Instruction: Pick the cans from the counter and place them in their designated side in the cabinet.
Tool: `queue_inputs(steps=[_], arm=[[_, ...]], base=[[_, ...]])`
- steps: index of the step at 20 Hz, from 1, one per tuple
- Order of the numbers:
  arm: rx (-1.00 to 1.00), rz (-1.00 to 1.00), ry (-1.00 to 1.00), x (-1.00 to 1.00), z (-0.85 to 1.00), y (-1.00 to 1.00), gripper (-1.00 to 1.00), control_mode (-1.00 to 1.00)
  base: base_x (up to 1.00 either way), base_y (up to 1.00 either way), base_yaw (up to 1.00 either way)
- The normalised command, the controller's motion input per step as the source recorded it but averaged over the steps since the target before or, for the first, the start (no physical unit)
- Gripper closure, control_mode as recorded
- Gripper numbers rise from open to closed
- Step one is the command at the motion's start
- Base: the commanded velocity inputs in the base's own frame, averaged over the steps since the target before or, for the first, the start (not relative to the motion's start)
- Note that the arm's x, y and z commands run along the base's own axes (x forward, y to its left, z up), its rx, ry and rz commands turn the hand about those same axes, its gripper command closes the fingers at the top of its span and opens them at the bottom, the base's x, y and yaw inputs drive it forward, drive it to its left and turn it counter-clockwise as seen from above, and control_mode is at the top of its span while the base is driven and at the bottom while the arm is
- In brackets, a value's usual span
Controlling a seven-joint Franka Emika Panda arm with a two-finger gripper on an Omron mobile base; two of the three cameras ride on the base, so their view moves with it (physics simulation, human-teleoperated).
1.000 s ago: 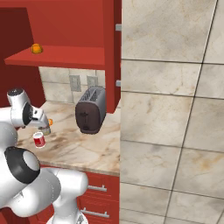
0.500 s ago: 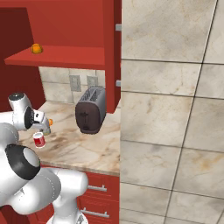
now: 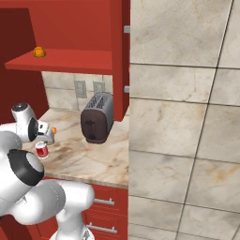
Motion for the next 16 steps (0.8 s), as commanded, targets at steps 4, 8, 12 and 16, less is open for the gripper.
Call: queue_inputs(steps=[4, 8, 12, 16], arm=[[0.00, 0.00, 0.00, 0.06, -0.19, 0.03, -1.00, -1.00], [0.00, 0.00, 0.00, 0.03, -0.18, 0.05, -1.00, -1.00], [-0.01, 0.00, 0.00, 0.02, -0.16, 0.03, -1.00, -1.00], [-0.02, 0.00, -0.02, 0.00, -0.12, 0.00, -1.00, -1.00]], base=[[0.00, 0.00, 0.00], [0.00, 0.00, 0.00], [0.00, 0.00, 0.00], [0.00, 0.00, 0.00]])
